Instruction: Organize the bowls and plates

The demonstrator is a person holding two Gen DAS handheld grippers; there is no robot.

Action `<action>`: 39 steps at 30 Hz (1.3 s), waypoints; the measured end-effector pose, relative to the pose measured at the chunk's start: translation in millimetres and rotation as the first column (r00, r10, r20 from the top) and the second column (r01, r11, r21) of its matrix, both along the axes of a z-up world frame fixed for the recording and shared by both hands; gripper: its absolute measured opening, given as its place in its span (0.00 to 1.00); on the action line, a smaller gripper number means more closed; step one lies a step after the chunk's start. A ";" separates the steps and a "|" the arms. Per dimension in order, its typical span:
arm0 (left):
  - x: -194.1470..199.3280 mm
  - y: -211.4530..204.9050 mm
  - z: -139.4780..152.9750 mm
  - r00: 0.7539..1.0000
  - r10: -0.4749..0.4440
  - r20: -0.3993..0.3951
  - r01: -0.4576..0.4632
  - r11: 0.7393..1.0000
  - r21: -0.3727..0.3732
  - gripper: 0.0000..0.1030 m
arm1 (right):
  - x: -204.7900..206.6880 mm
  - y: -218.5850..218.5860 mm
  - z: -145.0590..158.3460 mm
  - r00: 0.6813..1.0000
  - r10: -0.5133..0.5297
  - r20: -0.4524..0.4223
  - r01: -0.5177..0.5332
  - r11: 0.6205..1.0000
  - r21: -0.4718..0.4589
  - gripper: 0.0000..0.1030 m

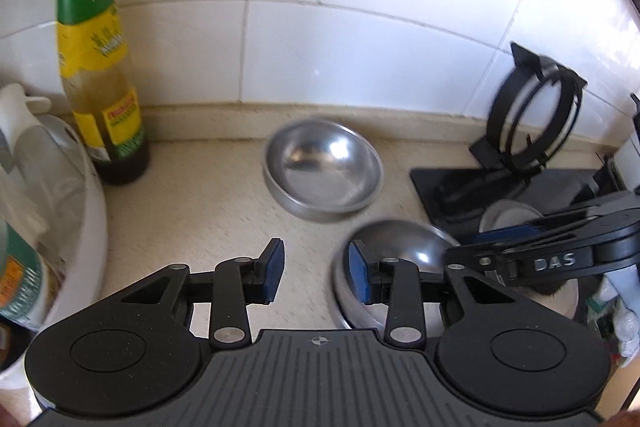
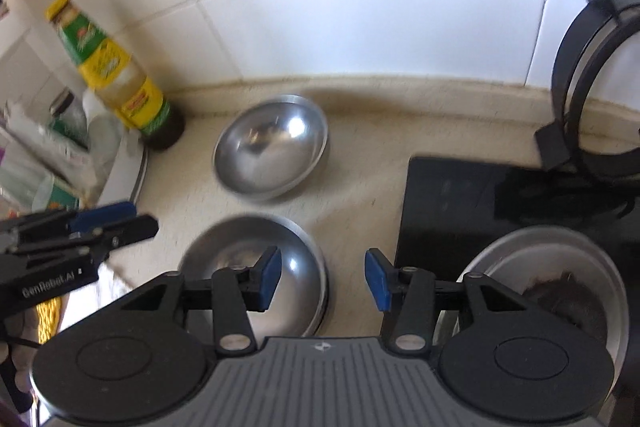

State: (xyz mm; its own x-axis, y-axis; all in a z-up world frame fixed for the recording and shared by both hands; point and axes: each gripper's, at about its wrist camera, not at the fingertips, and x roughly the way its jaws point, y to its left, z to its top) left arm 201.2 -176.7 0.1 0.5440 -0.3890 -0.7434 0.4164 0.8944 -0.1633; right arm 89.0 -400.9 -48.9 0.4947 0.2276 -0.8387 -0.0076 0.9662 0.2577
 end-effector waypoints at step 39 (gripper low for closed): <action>110.2 -43.5 -58.1 0.994 0.104 -0.045 -0.094 0.978 0.187 0.40 | 117.5 33.1 -72.1 0.992 0.093 -0.090 -0.092 0.996 0.009 0.27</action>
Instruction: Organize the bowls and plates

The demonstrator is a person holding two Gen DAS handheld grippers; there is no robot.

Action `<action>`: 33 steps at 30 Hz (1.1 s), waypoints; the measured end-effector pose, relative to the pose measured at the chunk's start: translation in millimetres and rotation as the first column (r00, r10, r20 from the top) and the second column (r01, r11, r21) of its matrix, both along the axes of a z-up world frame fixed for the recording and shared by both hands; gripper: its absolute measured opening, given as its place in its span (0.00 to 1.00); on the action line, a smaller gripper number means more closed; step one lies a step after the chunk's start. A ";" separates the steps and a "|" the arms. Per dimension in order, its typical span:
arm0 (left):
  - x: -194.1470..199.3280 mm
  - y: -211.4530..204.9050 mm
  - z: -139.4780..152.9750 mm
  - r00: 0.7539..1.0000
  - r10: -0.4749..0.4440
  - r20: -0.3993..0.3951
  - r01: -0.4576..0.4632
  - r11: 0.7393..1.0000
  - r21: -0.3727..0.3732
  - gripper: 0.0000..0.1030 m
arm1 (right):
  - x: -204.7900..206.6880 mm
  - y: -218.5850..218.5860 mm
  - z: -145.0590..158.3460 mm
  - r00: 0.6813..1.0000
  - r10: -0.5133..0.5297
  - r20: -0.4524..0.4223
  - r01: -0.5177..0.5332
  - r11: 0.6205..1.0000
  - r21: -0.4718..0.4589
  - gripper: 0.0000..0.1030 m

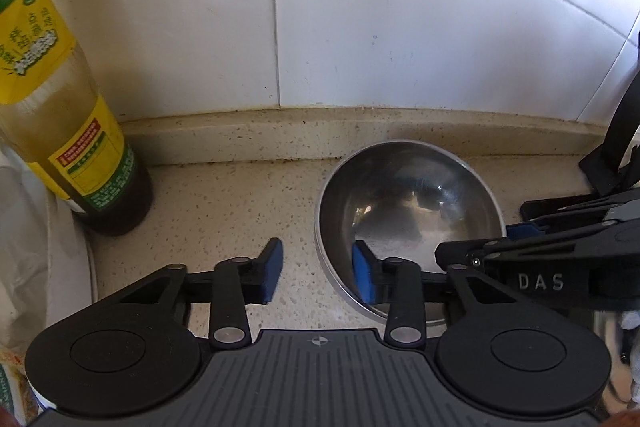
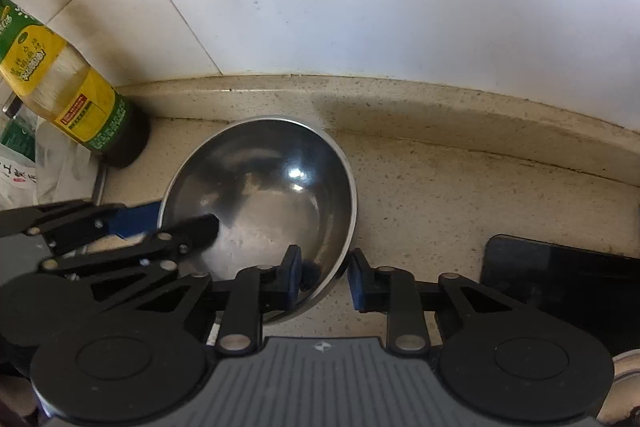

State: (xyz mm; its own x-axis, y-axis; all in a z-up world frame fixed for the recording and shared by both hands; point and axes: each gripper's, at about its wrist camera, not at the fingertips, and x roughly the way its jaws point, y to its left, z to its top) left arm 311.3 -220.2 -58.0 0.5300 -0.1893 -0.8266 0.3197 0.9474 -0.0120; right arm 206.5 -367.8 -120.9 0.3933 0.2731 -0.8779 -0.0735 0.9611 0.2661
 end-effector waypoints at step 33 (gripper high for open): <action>-21.7 -11.3 16.4 0.996 -0.055 0.076 0.053 0.998 0.037 0.33 | -22.3 -3.8 35.0 0.998 0.002 0.066 -0.002 1.000 -0.010 0.27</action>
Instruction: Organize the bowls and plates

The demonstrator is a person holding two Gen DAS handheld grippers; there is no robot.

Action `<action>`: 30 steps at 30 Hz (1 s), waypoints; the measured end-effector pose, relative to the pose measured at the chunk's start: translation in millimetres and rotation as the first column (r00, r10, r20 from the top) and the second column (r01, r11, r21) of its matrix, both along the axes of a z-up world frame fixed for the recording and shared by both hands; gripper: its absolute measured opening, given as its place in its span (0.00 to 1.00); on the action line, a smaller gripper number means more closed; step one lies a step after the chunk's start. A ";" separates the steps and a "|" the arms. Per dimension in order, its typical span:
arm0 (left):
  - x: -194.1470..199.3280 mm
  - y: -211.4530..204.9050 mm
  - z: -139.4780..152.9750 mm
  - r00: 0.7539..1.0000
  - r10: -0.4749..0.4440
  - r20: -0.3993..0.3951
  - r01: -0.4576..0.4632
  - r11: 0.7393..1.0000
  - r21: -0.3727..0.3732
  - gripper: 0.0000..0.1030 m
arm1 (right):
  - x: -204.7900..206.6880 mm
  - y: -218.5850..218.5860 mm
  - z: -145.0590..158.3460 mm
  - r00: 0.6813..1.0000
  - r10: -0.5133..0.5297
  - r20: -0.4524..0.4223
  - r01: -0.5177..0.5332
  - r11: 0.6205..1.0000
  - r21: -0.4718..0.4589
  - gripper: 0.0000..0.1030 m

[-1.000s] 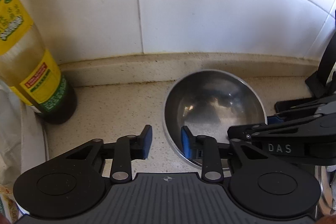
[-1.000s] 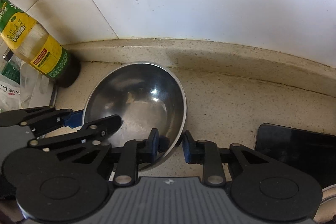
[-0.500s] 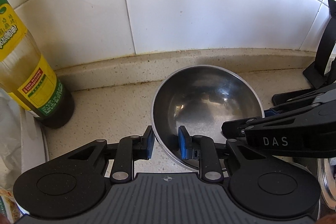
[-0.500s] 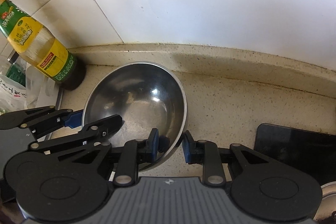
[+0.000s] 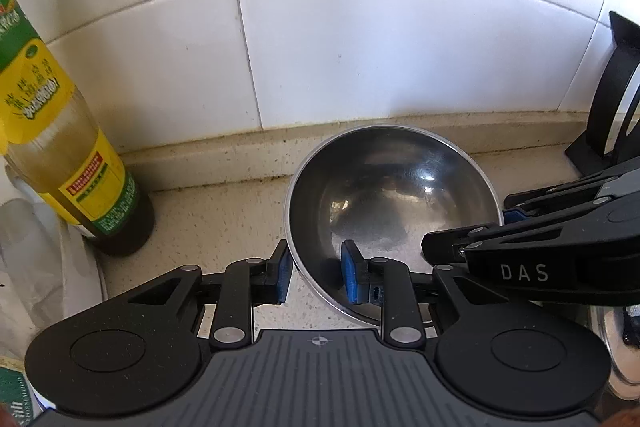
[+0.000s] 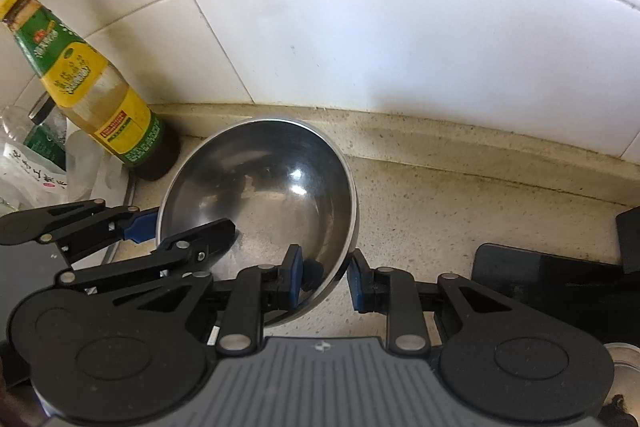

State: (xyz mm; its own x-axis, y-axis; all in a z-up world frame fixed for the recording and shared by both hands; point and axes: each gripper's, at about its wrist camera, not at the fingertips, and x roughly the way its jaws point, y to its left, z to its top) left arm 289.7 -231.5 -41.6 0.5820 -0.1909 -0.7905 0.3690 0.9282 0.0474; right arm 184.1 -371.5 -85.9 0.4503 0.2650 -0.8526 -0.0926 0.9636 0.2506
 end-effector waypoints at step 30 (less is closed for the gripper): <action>-73.3 2.9 63.4 0.989 -0.082 0.122 0.085 0.996 -0.019 0.34 | -84.6 7.9 74.2 0.995 -0.046 0.092 0.051 0.997 -0.058 0.27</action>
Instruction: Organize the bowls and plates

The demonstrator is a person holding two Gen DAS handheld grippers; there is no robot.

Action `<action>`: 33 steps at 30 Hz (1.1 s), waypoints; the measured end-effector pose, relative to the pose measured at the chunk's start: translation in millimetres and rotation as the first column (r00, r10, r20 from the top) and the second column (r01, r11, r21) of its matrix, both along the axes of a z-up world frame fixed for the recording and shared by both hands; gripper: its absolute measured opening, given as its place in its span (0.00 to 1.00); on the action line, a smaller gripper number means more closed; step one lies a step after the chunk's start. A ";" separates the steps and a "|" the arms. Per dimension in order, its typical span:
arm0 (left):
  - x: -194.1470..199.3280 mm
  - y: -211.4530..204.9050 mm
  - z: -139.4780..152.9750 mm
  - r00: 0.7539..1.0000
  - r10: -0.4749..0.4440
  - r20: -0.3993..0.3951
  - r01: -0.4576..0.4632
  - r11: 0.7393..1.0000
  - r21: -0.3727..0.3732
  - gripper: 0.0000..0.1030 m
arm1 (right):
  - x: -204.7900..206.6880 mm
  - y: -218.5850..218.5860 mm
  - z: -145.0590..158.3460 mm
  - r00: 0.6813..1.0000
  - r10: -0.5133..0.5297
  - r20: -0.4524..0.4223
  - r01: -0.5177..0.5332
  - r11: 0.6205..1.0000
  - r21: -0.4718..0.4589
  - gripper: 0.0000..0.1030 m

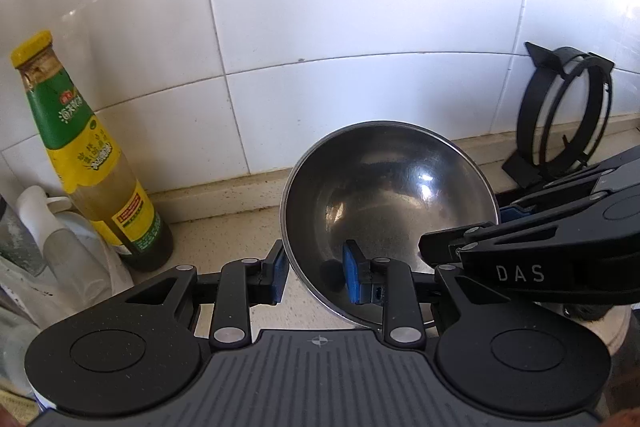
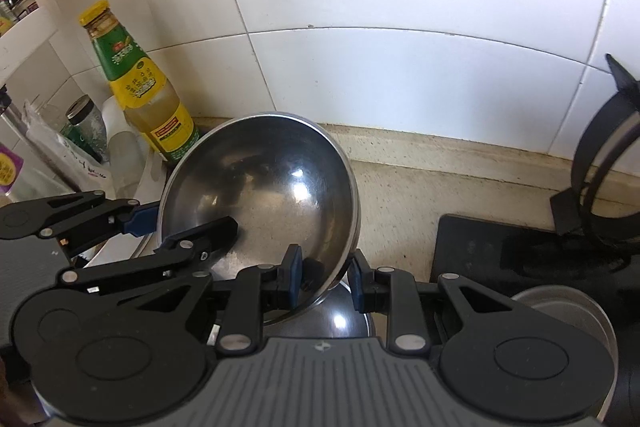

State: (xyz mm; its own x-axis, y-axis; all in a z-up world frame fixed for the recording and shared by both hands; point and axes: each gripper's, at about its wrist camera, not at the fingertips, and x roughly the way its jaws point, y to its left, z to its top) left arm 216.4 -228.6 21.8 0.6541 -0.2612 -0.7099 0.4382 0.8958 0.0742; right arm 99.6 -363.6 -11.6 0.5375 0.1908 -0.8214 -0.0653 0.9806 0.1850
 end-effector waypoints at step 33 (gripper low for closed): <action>-44.5 -8.1 -22.3 0.994 -0.073 -0.081 0.078 0.996 0.050 0.37 | -33.3 -4.2 -28.5 0.993 -0.005 -0.117 0.006 1.000 0.002 0.28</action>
